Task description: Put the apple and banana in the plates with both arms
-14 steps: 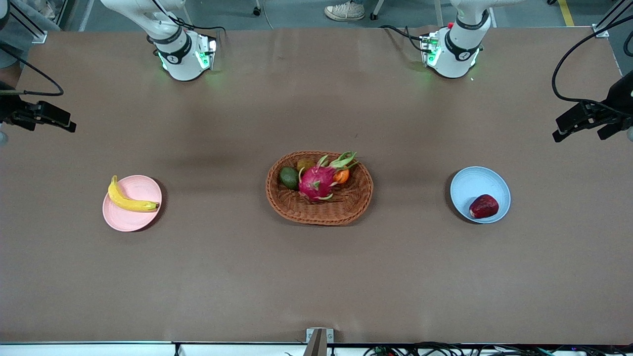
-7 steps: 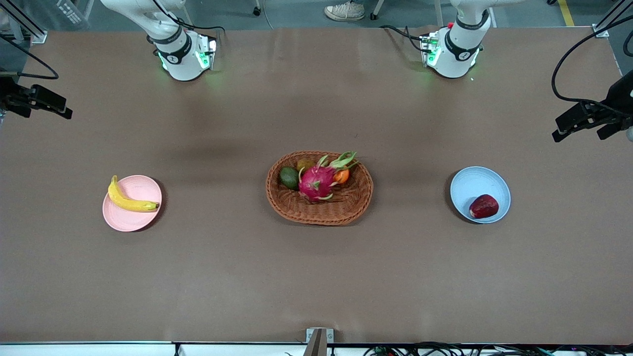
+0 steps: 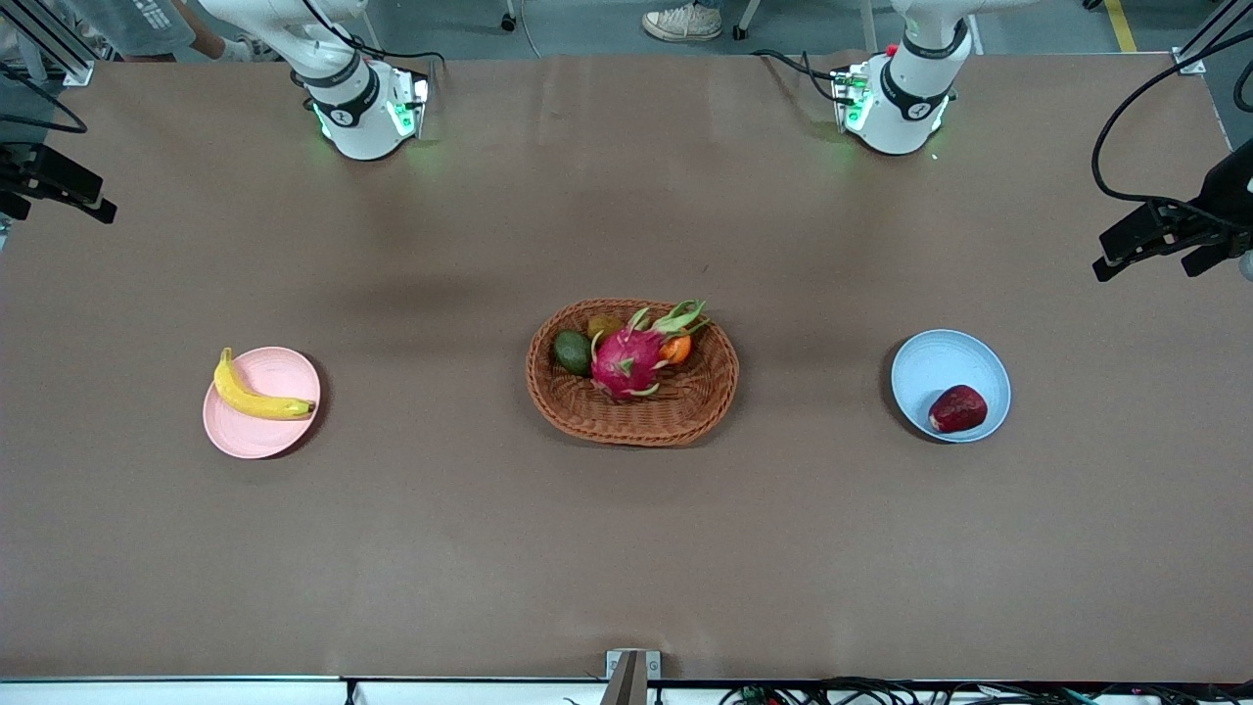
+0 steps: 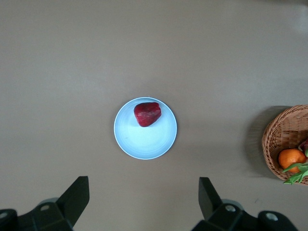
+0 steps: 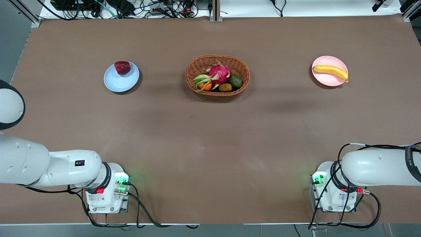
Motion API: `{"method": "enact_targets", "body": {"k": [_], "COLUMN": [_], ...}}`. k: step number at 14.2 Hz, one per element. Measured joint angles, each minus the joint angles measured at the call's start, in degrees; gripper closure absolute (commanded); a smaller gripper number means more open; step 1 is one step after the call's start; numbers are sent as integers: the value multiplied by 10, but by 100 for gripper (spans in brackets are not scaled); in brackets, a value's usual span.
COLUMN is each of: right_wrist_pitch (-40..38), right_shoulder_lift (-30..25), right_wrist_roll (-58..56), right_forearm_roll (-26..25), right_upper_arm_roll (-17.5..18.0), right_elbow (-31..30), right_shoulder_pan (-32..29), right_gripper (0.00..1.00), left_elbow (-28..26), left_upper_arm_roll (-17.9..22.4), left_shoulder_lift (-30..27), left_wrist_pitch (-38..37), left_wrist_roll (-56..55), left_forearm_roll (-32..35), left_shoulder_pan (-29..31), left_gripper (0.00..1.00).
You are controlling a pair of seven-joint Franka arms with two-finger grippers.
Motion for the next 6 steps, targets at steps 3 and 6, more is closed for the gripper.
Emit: {"method": "enact_targets", "body": {"k": [3,6], "right_wrist_pitch": [0,0], "right_shoulder_lift": [1,3], "right_wrist_roll": [0,0], "right_forearm_roll": [0,0], "right_upper_arm_roll": [3,5], "right_elbow": [9,11], "right_shoulder_pan": [0,0], "right_gripper": [0,0], "left_elbow": [0,0], "left_upper_arm_roll": [0,0], "left_shoulder_lift": [0,0], "left_wrist_pitch": [0,0], "left_wrist_roll": [0,0], "left_forearm_roll": [0,0], "left_shoulder_pan": [0,0], "left_gripper": [0,0]}}
